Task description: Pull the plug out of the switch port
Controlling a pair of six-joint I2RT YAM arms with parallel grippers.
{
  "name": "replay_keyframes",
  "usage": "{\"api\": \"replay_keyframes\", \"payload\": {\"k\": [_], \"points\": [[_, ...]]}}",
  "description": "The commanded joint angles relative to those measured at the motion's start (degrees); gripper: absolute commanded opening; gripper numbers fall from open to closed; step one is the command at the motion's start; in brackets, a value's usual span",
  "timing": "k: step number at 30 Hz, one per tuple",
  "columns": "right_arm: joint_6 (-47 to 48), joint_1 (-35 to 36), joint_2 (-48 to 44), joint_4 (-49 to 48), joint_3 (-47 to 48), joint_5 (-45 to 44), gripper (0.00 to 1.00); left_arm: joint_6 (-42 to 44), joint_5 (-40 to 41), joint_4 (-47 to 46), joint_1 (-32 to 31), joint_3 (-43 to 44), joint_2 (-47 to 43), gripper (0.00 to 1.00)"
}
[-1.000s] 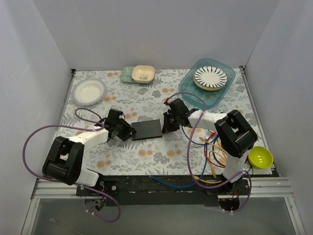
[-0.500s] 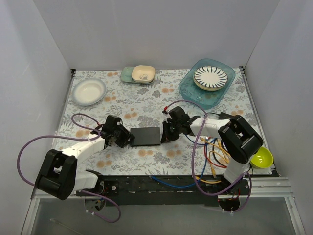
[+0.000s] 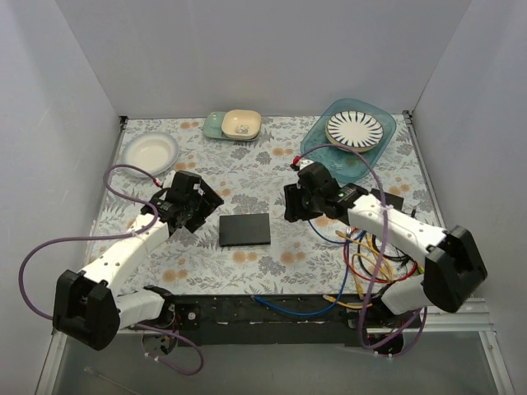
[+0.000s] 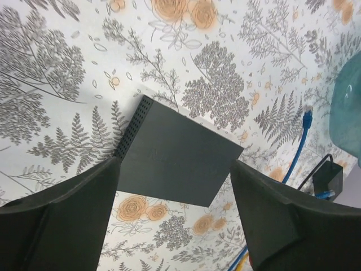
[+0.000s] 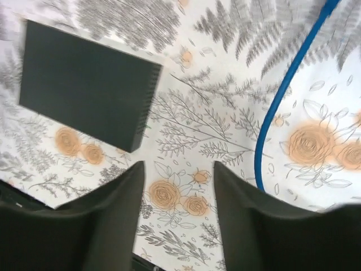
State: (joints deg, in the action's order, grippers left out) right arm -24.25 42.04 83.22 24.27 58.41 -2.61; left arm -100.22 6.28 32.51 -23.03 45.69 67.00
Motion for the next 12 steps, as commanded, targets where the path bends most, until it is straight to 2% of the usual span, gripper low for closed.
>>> {"api": "replay_keyframes", "payload": {"k": [1,7,9,11,12], "points": [[3.68,2.25,-8.68,-2.91,-0.65,-0.91,0.98,4.06,9.0,6.86,-0.18,4.66,-0.74,0.84],[6.93,3.66,-14.39,-4.23,-2.77,-2.47,0.99,10.13,3.57,6.87,-0.26,6.69,3.84,0.8],[8.07,3.66,-16.24,-4.49,-4.09,-3.8,0.99,11.63,0.58,3.11,-0.26,5.73,2.79,0.76],[9.3,3.66,-17.91,-4.93,-4.88,-4.59,0.99,11.54,-1.27,0.55,-0.35,4.06,-0.11,0.76],[9.57,3.66,-18.44,-5.11,-4.89,-4.68,0.99,11.63,-1.71,-1.64,-0.27,3.71,-0.99,0.79]]}}
